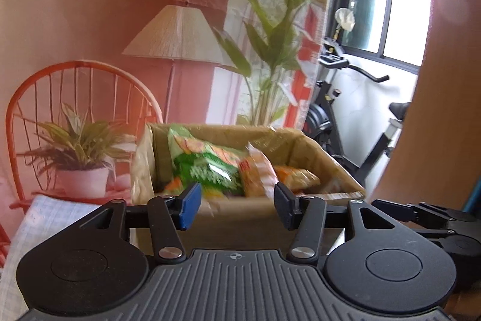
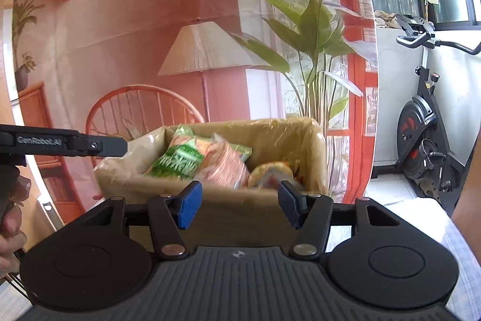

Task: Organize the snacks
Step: 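Lower left gripper onto yellow wrapped cake while right gripper moves to red pack, then close left gripper on yellow cake while right gripper closes on red meat-snack pack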

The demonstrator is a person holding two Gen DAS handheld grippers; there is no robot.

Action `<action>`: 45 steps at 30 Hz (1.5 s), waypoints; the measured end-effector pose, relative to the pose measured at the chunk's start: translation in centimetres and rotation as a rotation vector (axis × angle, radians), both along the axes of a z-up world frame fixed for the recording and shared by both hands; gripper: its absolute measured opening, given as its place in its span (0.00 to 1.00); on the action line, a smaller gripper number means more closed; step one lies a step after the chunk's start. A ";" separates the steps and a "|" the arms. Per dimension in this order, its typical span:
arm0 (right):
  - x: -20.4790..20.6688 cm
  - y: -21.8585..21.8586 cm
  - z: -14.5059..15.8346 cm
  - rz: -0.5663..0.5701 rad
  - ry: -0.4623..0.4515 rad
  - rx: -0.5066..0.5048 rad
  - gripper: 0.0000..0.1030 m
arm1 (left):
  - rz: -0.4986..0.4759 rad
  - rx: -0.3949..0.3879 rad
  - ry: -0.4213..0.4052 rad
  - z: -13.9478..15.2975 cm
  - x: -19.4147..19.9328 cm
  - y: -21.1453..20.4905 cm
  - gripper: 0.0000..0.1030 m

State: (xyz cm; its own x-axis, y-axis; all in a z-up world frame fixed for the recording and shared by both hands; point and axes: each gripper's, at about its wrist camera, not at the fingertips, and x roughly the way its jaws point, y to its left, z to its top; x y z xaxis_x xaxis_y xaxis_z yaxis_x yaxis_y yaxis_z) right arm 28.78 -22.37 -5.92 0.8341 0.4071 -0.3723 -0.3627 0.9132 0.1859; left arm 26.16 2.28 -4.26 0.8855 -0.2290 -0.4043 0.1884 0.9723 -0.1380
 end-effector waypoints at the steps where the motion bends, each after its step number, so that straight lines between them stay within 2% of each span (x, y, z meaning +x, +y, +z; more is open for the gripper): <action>1: -0.8 -0.2 -0.3 0.002 0.006 0.001 0.58 | -0.010 -0.005 0.003 -0.5 -0.8 -0.1 0.56; 6: -3.5 -0.8 -2.8 0.006 0.065 -0.014 0.58 | -0.077 -0.025 0.078 -4.8 -3.9 -1.4 0.56; 9: -4.8 -1.0 -4.6 0.008 0.110 -0.031 0.58 | -0.124 -0.006 0.146 -8.2 -5.0 -2.7 0.56; 13: -5.9 -1.5 -6.6 -0.004 0.167 -0.036 0.58 | -0.218 -0.010 0.242 -12.4 -5.8 -4.3 0.57; 14: -6.1 -1.7 -7.0 -0.010 0.177 -0.040 0.58 | -0.254 -0.003 0.268 -13.3 -5.8 -4.9 0.60; 18: -6.7 -2.5 -8.2 -0.046 0.214 -0.054 0.58 | -0.344 0.030 0.348 -16.7 -5.9 -6.4 0.60; 23: -6.8 -3.5 -8.8 -0.069 0.244 -0.041 0.58 | -0.417 0.085 0.385 -19.3 -6.3 -8.1 0.60; 28: -6.6 -3.4 -9.3 -0.071 0.263 -0.039 0.58 | -0.463 0.099 0.416 -20.8 -6.9 -9.4 0.59; 30: -6.4 -3.4 -9.5 -0.072 0.269 -0.037 0.58 | -0.470 0.139 0.419 -21.3 -7.1 -10.0 0.55; 31: -6.3 -3.4 -9.7 -0.072 0.273 -0.036 0.58 | -0.468 0.167 0.402 -21.3 -7.3 -10.3 0.49; 32: -6.3 -3.4 -9.8 -0.073 0.276 -0.035 0.58 | -0.471 0.186 0.391 -21.3 -7.4 -10.6 0.36; 35: -6.0 -3.5 -10.2 -0.077 0.286 -0.032 0.58 | -0.431 0.180 0.388 -21.3 -7.0 -10.1 0.34; 45: -4.6 -2.9 -12.1 -0.067 0.327 -0.043 0.58 | -0.133 0.090 0.412 -21.1 -4.6 -3.7 0.32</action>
State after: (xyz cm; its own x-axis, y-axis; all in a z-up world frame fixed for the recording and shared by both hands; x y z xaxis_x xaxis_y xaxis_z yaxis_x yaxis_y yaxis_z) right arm 24.17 -25.26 -18.03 0.6923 0.3334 -0.6400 -0.2292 0.9426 0.2430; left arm 21.60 -1.37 -25.33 0.6112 -0.2779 -0.7411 0.2598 0.9549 -0.1438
